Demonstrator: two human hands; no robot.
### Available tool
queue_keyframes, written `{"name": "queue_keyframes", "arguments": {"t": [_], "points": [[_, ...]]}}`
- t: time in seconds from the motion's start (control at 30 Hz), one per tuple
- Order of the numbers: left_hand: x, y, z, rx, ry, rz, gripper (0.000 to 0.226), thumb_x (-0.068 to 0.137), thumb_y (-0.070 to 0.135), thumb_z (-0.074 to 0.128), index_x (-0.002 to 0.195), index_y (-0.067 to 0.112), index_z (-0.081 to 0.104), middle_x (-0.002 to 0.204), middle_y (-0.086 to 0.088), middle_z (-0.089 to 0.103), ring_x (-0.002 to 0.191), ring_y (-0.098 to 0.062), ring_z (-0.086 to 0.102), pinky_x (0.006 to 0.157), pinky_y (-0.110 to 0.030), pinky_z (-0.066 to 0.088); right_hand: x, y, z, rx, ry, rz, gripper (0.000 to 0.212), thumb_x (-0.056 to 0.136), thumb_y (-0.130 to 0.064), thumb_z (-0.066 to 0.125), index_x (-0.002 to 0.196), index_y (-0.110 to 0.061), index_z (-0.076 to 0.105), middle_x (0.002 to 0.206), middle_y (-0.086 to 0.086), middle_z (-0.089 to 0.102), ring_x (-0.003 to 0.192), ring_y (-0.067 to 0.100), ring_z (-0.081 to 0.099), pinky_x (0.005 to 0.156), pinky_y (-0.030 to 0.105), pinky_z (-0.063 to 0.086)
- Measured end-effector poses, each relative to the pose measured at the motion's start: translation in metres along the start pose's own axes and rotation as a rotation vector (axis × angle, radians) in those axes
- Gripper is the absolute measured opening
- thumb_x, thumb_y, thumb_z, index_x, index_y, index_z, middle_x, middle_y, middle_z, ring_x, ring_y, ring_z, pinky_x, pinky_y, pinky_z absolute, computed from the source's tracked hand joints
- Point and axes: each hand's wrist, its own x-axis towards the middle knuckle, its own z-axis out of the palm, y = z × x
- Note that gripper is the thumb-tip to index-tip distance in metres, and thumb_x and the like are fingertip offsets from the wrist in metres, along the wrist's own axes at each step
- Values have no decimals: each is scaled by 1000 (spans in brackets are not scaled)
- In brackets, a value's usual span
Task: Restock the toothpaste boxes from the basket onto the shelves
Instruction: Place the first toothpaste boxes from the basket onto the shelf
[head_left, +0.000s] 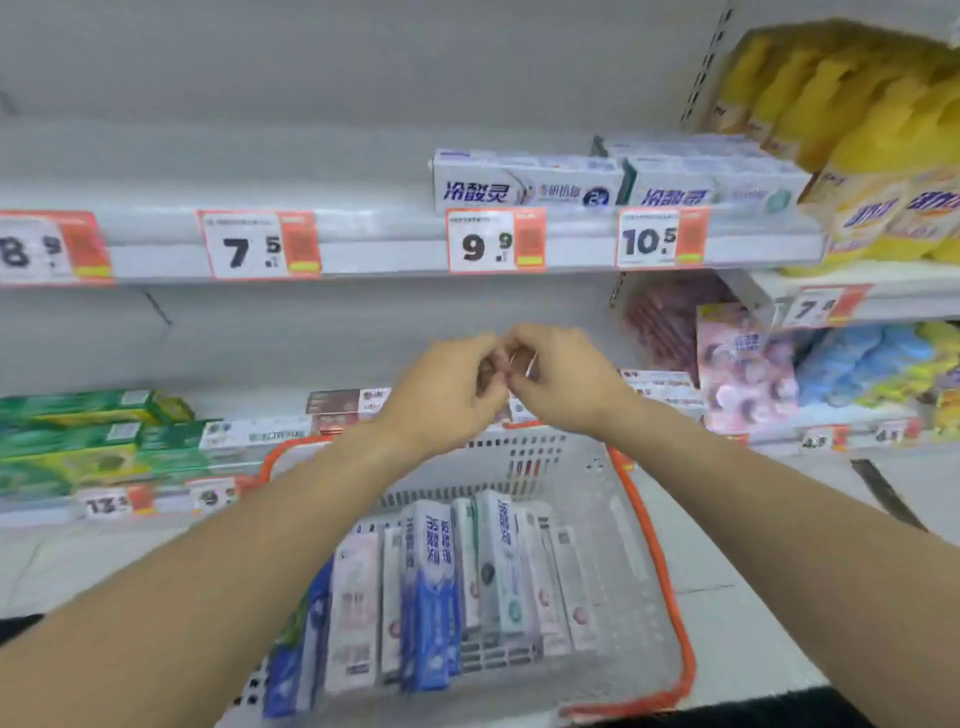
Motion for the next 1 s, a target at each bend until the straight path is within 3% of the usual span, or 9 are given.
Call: {"name": "queue_keyframes", "arguments": {"t": [0.13,0.23,0.3,0.37,0.47,0.6,0.77,0.87,1.0], "points": [[-97,-93,38,72,-318,-365,5,92,20,60,97,18,60,91,-1,67,84,-20,63,80,-42,55,-48,1,108,108,-397,271,13,91,-22,64,104,-17,64,85,-3,66,73,16,60,72,27,47],[-158,-134,59,218,-597,-565,44,95,37,61,132,14,51,135,-8,50,123,-29,51,102,-46,45,-93,1,168,176,-554,453,22,93,-17,62,114,-12,60,86,2,64,74,19,59,77,35,55],[-185,-147,65,250,-635,-673,68,92,38,64,148,12,35,147,-13,34,135,-33,38,110,-47,40,-115,1,196,131,-656,498,40,92,-19,65,130,-13,53,117,11,60,93,21,60,83,35,51],[-203,-153,71,201,-605,-744,84,89,33,68,155,9,21,153,-16,22,138,-34,36,114,-42,36,-129,3,211,102,-696,521,60,91,-25,69,144,-17,42,140,11,43,118,26,56,95,36,49],[-208,-159,78,105,-571,-812,97,88,29,71,158,15,6,155,-19,16,124,-33,53,104,-36,46,-130,11,219,98,-615,545,68,88,-21,71,147,-16,38,142,8,35,125,26,51,108,36,44],[-204,-163,87,79,-496,-848,102,85,34,75,158,21,4,143,-22,36,111,-34,59,92,-39,52,-126,34,218,51,-330,661,55,92,-27,63,142,-17,42,139,10,35,127,27,45,102,39,48],[-204,-161,98,90,-449,-881,120,75,42,84,157,23,-1,143,-21,35,126,-37,49,103,-47,47,-140,53,227,8,-477,815,75,85,-42,71,146,-14,39,141,13,35,129,31,40,107,43,44],[-206,-158,101,138,-433,-901,122,74,36,85,158,19,-3,143,-22,36,124,-36,50,101,-45,49,-146,44,236,-53,-394,762,55,88,-34,69,135,-13,48,138,13,35,126,29,36,104,40,42],[-204,-153,96,49,-319,-971,118,71,23,87,156,18,6,130,-20,51,104,-34,61,82,-39,55,-137,19,243,-14,-149,596,36,99,-35,52,128,-15,53,126,10,47,110,23,51,94,37,49]]}}
